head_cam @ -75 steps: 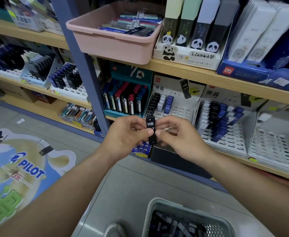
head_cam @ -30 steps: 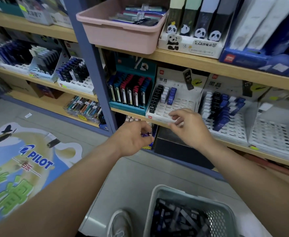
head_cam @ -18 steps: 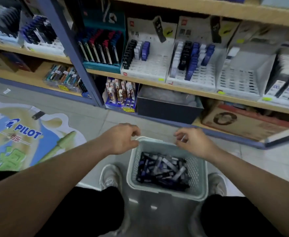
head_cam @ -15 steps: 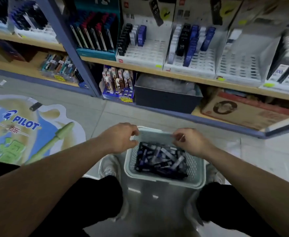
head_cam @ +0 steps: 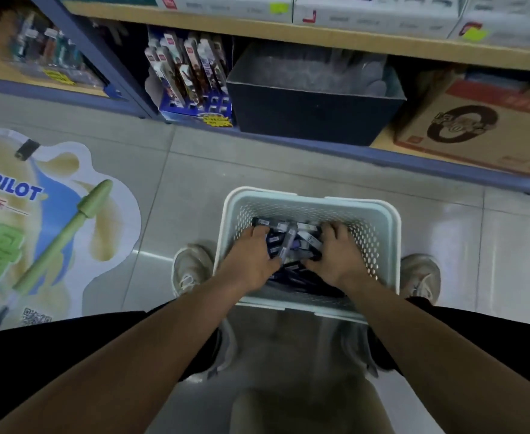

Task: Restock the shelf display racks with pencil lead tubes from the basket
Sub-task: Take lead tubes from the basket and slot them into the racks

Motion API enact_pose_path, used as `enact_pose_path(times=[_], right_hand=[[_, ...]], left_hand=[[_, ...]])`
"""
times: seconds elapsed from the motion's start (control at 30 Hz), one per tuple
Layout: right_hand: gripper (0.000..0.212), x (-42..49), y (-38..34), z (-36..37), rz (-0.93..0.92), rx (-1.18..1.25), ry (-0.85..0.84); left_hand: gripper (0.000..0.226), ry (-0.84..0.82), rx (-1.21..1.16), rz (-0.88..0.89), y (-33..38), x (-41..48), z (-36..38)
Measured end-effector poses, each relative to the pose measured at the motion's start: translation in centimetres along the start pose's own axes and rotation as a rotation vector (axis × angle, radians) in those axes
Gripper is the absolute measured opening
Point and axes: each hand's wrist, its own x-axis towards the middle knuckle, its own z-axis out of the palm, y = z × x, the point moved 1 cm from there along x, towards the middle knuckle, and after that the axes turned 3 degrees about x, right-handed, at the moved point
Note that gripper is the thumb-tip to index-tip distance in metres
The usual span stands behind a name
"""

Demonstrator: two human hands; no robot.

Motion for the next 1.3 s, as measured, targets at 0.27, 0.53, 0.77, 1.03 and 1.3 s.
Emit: enact_pose_path(times=[0.27,0.53,0.77,1.03,1.3], right_hand=[[0.091,1.1,0.8,0.3,-0.021,-0.035,0.038],[0.081,1.5,0.5,-0.1,-0.113,-0.182,0.049],[0.063,1.8,0.3,0.0,-0.136,-0.252,0.007],[0.070,2.0,0.5,-0.1,-0.098,-0.277,-0.094],[0.068,2.9,0.7,-1.0,-0.085,-0.194,-0.087]], left_hand=[[0.094,0.089,-0.041,-0.155,-0.3,4.5,4.5],[0.081,0.053,0.050,-0.080,-0.9,5.2,5.3],[0.091,-0.033,-0.026,-0.062,-1.4,6.2,5.6],[0.081,-0.083,0.142,-0.018,-1.6,6.8,6.0],[0.067,-0.075,-0.032,-0.020,-2.3,7.3,6.2]])
